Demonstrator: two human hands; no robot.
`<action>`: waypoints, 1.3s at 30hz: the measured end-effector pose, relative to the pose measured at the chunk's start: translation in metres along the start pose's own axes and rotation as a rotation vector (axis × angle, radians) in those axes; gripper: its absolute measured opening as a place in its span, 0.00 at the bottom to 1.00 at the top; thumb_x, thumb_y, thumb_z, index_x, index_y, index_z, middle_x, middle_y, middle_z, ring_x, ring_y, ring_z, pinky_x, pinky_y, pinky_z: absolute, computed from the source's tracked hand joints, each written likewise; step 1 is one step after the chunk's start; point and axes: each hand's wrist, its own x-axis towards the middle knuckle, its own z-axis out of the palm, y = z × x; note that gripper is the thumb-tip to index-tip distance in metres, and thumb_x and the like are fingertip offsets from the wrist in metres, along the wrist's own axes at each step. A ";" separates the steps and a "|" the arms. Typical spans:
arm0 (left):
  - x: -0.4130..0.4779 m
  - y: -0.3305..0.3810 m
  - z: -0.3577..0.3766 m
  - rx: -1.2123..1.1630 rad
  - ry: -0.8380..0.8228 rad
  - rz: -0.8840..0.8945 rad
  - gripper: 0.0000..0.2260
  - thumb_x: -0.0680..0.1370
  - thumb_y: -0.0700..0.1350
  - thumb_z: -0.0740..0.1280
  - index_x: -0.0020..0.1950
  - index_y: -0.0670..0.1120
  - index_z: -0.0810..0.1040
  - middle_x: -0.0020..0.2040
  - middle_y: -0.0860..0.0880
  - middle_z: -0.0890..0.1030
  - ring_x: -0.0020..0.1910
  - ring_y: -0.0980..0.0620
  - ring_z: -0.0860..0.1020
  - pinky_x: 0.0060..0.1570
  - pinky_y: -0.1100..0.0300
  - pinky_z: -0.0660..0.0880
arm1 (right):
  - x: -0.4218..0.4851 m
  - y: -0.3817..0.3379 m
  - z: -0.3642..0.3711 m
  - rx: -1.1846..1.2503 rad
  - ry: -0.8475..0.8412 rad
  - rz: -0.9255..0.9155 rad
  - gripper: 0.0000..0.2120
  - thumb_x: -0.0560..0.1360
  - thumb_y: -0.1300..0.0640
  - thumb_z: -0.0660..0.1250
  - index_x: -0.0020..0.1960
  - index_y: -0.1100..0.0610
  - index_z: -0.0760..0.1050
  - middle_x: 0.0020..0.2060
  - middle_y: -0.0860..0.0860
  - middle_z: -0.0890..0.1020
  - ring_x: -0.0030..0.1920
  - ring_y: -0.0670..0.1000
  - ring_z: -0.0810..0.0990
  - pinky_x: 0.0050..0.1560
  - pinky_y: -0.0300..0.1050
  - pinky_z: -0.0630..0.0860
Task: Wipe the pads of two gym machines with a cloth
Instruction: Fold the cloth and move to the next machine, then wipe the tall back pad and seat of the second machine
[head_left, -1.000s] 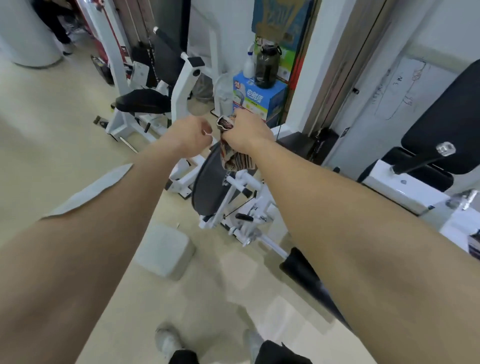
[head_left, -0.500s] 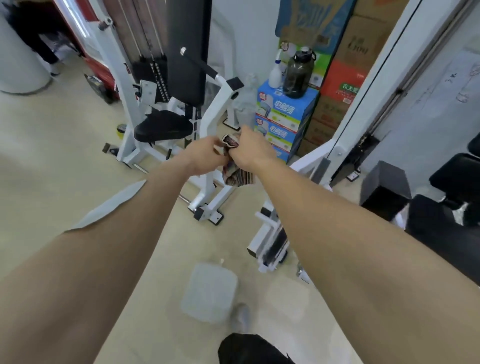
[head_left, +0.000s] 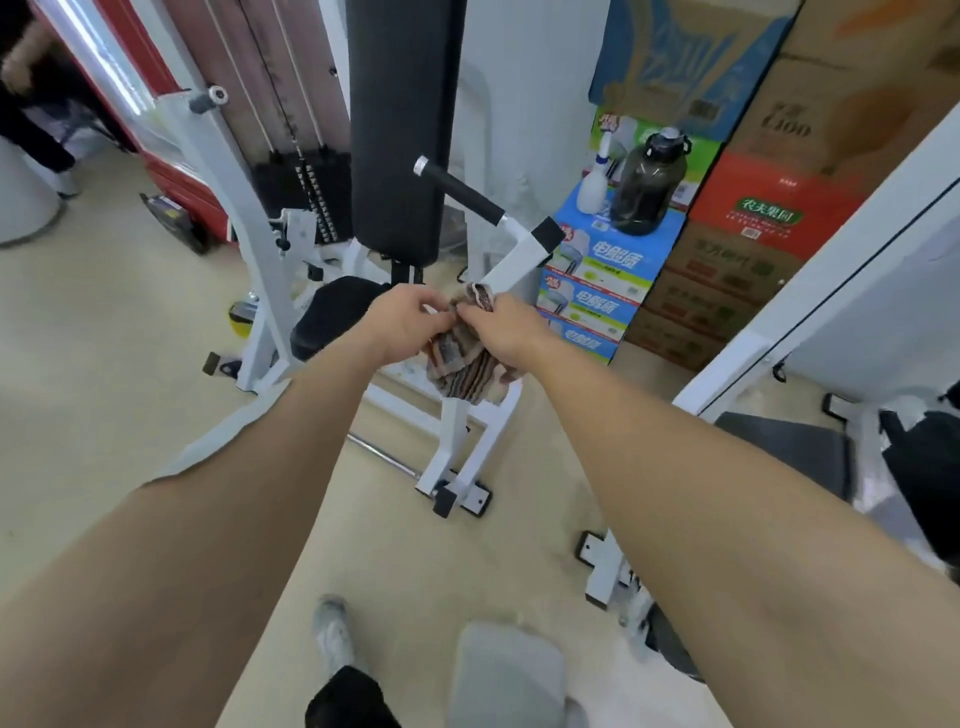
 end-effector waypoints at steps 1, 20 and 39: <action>0.021 -0.011 -0.019 -0.014 0.003 0.003 0.06 0.78 0.49 0.70 0.50 0.48 0.82 0.42 0.47 0.82 0.38 0.50 0.79 0.46 0.49 0.81 | 0.018 -0.015 0.009 0.017 -0.004 0.019 0.16 0.78 0.41 0.60 0.55 0.53 0.74 0.51 0.55 0.80 0.46 0.57 0.80 0.42 0.58 0.84; 0.297 -0.055 -0.232 -0.820 -0.090 -0.063 0.07 0.82 0.43 0.59 0.56 0.45 0.76 0.51 0.42 0.80 0.52 0.40 0.83 0.52 0.44 0.82 | 0.292 -0.234 0.064 0.771 0.130 0.191 0.32 0.65 0.23 0.58 0.57 0.43 0.79 0.54 0.50 0.83 0.55 0.55 0.81 0.55 0.63 0.78; 0.569 -0.004 -0.307 -0.264 0.040 0.148 0.09 0.81 0.42 0.63 0.57 0.51 0.80 0.55 0.51 0.81 0.53 0.51 0.80 0.57 0.53 0.79 | 0.543 -0.303 -0.074 0.724 0.660 0.038 0.11 0.77 0.62 0.68 0.52 0.47 0.77 0.50 0.51 0.83 0.49 0.52 0.84 0.48 0.52 0.84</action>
